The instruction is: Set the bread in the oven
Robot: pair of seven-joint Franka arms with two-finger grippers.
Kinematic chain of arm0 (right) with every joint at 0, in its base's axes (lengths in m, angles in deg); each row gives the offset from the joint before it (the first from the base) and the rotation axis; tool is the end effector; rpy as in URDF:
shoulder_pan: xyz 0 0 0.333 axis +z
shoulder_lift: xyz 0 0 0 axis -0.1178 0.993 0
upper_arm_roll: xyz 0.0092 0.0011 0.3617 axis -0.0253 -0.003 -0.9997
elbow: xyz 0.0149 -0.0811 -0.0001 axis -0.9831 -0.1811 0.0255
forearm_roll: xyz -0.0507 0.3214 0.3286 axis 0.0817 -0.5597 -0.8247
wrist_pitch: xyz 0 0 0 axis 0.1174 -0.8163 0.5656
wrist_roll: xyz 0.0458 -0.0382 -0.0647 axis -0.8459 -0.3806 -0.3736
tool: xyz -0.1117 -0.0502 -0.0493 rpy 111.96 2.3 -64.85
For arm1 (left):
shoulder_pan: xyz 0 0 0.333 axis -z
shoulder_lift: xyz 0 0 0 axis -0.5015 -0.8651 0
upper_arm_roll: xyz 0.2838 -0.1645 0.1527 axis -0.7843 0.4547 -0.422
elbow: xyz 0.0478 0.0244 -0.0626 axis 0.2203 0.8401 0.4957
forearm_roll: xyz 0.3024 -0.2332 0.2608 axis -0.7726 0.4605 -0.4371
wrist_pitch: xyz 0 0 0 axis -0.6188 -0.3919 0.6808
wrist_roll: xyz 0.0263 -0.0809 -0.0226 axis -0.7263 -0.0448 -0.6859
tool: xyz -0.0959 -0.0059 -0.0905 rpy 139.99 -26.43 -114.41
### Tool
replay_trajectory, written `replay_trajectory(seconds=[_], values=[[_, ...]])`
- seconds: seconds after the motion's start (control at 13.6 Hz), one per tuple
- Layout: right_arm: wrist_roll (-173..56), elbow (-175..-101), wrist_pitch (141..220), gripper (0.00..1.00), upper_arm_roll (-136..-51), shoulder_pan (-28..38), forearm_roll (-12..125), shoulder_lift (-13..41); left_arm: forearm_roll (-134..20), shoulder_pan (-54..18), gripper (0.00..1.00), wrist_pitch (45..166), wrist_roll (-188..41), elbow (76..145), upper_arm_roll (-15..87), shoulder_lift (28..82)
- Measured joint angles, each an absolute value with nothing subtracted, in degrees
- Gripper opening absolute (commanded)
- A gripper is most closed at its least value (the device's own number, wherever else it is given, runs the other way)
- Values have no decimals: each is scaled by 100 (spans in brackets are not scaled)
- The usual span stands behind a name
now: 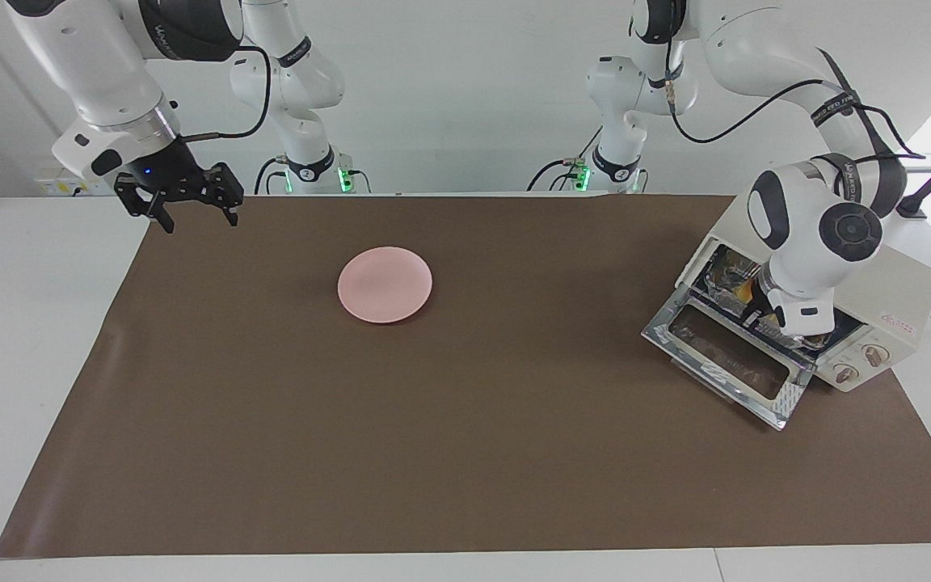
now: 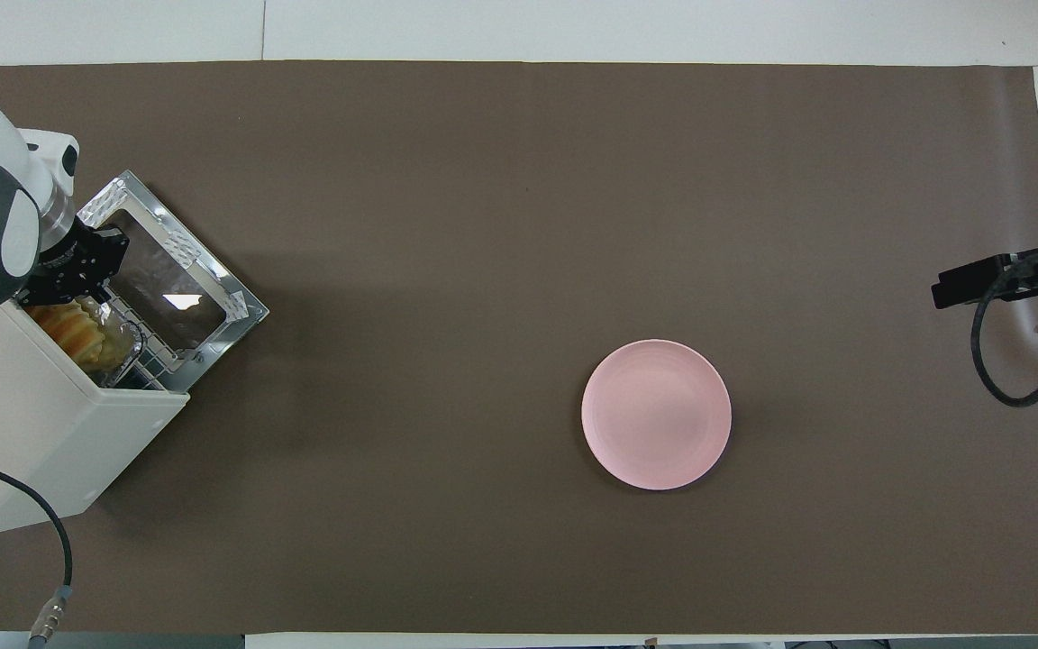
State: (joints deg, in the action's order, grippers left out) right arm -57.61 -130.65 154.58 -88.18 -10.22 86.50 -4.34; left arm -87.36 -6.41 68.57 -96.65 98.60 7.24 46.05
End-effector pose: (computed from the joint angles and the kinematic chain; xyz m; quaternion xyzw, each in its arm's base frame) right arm 0.6068 -0.0148 0.6204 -0.9985 -0.0525 0.0152 0.0075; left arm 0.6892 0.0125 0.3918 -0.9314 -0.3272 0.0748 0.1410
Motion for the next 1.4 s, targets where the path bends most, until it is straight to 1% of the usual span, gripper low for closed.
replay_trajectory(seconds=[0.22, 0.37, 0.44, 0.52, 0.59, 0.66, 1.11, 1.4], values=[[-5761, -13065, 15458, 100, -8818, -1022, 8650, -434, -8749, -604, 0, 6858, -9666, 9991, 735, 4661], [-5761, -13065, 15458, 100, -8817, -1022, 8650, -434, -8759, -599, 20, 6862, -9666, 10022, 734, 4682], [-5761, -13065, 15458, 100, -8818, -1022, 8650, -434, -8762, -598, 28, 6863, -9666, 10030, 734, 4693], [-5761, -13065, 15458, 100, -8818, -1022, 8650, -434, -8765, -597, 49, 6863, -9668, 10034, 734, 4700], [-5761, -13065, 15458, 100, -8818, -1022, 8650, -434, -8767, -597, 88, 6867, -9671, 10035, 734, 4705], [-5761, -13065, 15458, 100, -8818, -1022, 8650, -434, -8770, -597, 100, 6872, -9671, 10035, 734, 4708], [-5761, -13066, 15458, 100, -8818, -1022, 8650, -436, -8787, -558, 100, 7186, -9427, 10009, 746, 4717], [-5761, -13066, 15458, 100, -8817, -1022, 8650, -437, -8792, -469, 100, 7192, -9209, 9787, 776, 4722]])
